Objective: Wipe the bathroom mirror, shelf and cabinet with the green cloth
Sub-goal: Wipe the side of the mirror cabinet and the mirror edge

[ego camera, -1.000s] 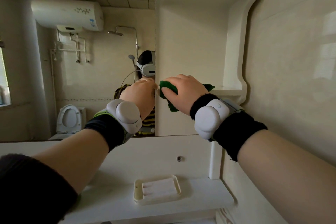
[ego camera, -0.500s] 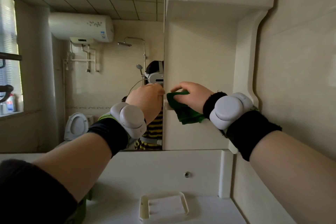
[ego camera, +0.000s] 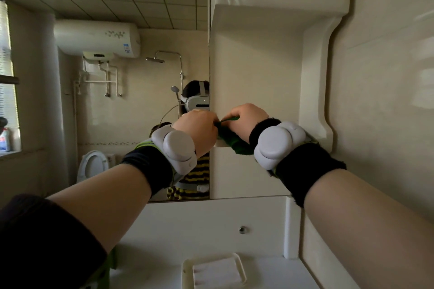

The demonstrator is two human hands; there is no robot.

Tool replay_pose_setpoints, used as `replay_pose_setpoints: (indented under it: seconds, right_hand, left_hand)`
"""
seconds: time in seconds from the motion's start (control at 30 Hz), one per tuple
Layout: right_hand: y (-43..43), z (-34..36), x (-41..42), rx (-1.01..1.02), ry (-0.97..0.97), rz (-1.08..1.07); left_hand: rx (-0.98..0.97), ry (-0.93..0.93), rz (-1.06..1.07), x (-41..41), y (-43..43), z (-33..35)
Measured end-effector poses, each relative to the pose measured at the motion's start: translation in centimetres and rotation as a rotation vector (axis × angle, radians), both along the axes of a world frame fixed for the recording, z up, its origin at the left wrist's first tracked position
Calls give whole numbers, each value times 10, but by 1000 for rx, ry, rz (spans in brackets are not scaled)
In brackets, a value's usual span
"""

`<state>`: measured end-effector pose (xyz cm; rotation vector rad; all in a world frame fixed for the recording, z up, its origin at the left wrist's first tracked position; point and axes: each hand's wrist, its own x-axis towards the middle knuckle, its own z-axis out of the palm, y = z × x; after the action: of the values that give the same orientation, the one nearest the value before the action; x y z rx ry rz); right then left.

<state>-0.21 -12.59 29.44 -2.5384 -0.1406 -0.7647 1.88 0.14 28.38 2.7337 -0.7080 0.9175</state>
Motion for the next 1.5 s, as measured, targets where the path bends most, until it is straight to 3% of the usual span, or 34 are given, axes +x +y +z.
replay_pose_setpoints:
  seconds: [0.37, 0.7, 0.93, 1.1, 1.27, 1.5]
  right_hand:
    - [-8, -26, -14, -94, -182, 18]
    - [-15, -12, -8, -48, -12, 140]
    - [-12, -17, -19, -81, 13, 161]
    - [-6, -8, -18, -105, 45, 113]
    - [0, -2, -4, -45, 71, 106]
    - [6, 5, 17, -119, 120, 18]
  left_hand:
    - [-79, 2, -79, -7, 2, -12]
    - [-72, 58, 149, -13, -14, -7]
    - [27, 49, 107, -9, -7, -9]
    - [-108, 88, 20, -10, 1, -13]
    - [30, 146, -7, 5, 10, -9]
    - [88, 15, -27, 13, 19, -12]
